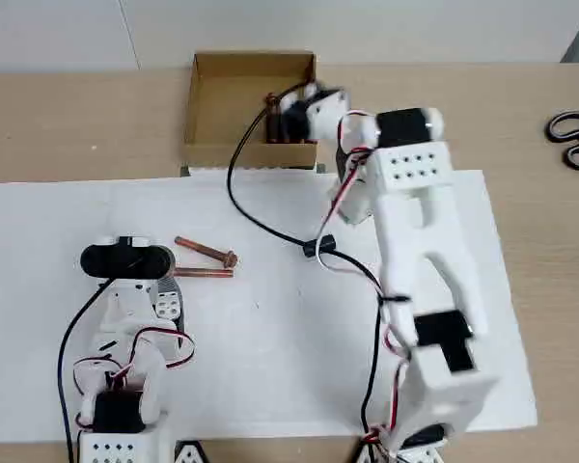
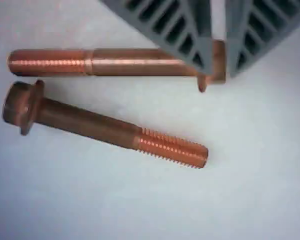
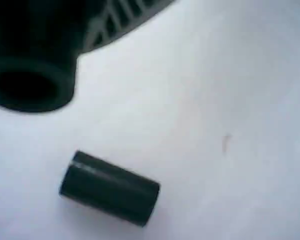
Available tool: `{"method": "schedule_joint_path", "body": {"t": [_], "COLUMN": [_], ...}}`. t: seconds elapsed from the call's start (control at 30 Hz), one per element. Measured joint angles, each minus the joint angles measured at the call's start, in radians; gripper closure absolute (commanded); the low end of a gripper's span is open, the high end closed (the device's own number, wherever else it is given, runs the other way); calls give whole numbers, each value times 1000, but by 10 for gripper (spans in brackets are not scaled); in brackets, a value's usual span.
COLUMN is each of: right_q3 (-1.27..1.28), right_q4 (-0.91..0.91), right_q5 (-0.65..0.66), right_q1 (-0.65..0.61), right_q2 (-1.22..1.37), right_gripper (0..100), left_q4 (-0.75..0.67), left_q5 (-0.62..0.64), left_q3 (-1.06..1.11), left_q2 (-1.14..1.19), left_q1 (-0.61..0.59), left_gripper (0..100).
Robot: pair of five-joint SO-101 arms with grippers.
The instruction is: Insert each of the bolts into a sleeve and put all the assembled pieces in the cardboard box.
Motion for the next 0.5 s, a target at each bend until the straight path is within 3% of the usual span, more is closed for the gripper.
{"method": "schedule_joint_path", "body": {"t": [0.2, 0.5], "right_q3": [132, 540], "right_q4": [2, 2], "right_q5": [-212, -353], "right_q1": [-3, 101], "right_q2": [-261, -632], "right_gripper": [995, 995], "left_q4": [0, -6], "left_q5": [0, 0], "left_q3": [0, 0], "left_q2": [0, 0], "left_q1": [0, -60], "left_gripper": [994, 993]}}
